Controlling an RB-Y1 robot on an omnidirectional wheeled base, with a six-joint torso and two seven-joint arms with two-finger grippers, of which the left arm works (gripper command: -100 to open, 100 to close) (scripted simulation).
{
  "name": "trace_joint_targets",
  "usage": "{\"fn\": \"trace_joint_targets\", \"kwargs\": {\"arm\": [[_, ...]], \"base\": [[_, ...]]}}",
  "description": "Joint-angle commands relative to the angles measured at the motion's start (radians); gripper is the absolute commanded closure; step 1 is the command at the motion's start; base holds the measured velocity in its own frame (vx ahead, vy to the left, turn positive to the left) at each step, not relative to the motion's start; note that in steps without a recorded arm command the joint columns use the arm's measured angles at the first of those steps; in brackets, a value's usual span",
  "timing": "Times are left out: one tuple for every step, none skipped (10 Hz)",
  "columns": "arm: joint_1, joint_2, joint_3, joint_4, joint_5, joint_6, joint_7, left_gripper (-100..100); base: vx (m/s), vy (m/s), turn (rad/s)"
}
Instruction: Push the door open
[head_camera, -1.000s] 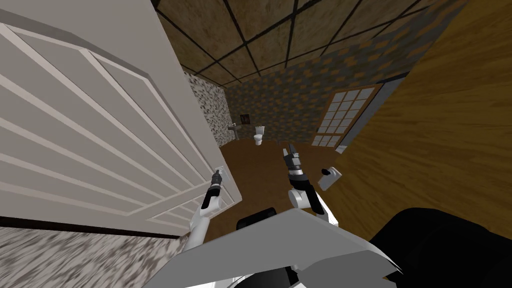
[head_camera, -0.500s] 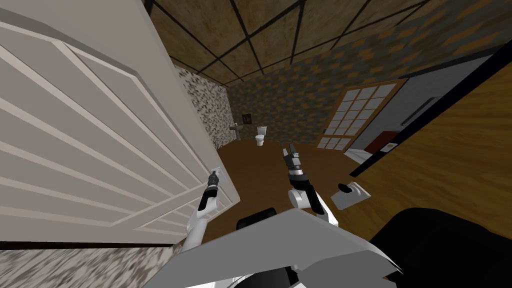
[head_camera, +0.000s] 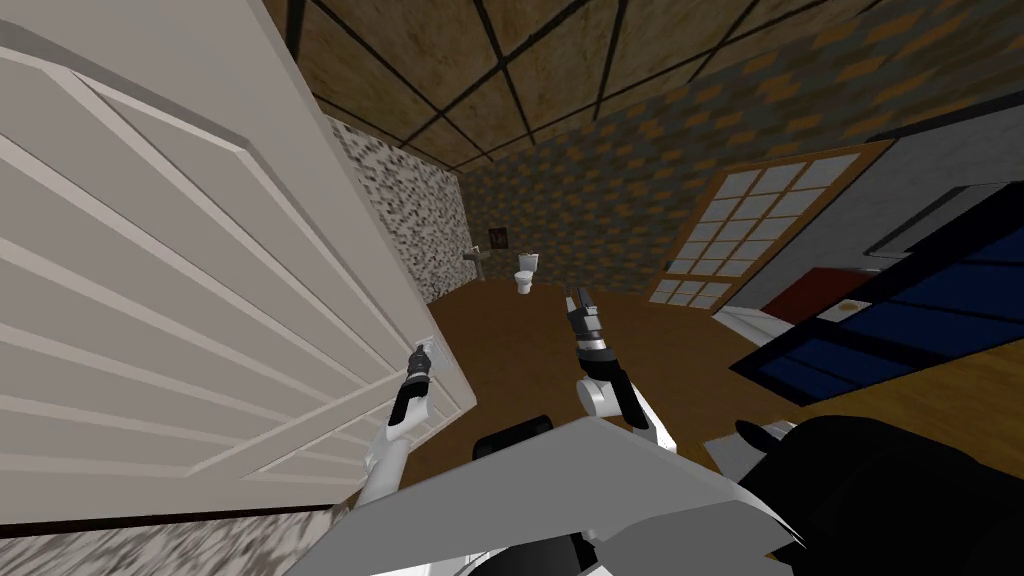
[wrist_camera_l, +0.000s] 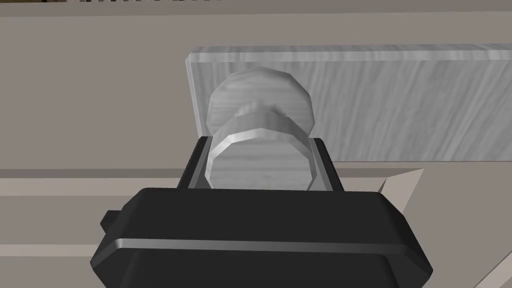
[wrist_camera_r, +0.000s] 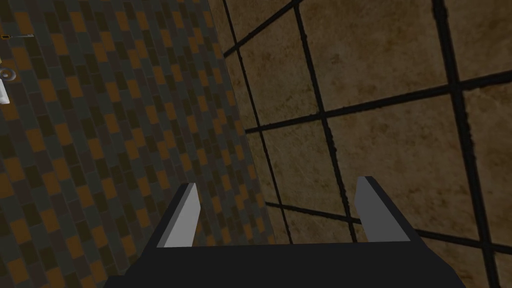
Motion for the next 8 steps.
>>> {"fn": "trace_joint_targets", "kwargs": {"arm": [[-0.007,0.008,0.024,0.004,0.004,-0.004,-0.003,100],[-0.008,0.007,0.033,0.006,0.006,-0.004,-0.004,100],[-0.009,0.006,0.044,0.009,0.007,-0.004,-0.007,100],[-0.010,0.005,0.051,0.010,0.008,-0.004,-0.008,100],[-0.011,0.004,0.061,0.012,0.010,-0.005,-0.010,100],[-0.009,0.007,0.056,0.018,0.009,-0.004,-0.009,100],[-0.009,0.011,0.074,0.019,0.013,-0.005,-0.011,100],[-0.009,0.012,0.079,0.020,0.014,-0.005,-0.012,100]], "base": [[0.183,-0.093,0.087],[0.175,-0.070,0.073],[0.176,-0.085,0.068],[0.179,-0.094,0.077],[0.181,-0.088,0.067],[0.080,-0.032,0.044],[0.128,-0.015,0.059],[0.191,-0.042,0.053]]}}
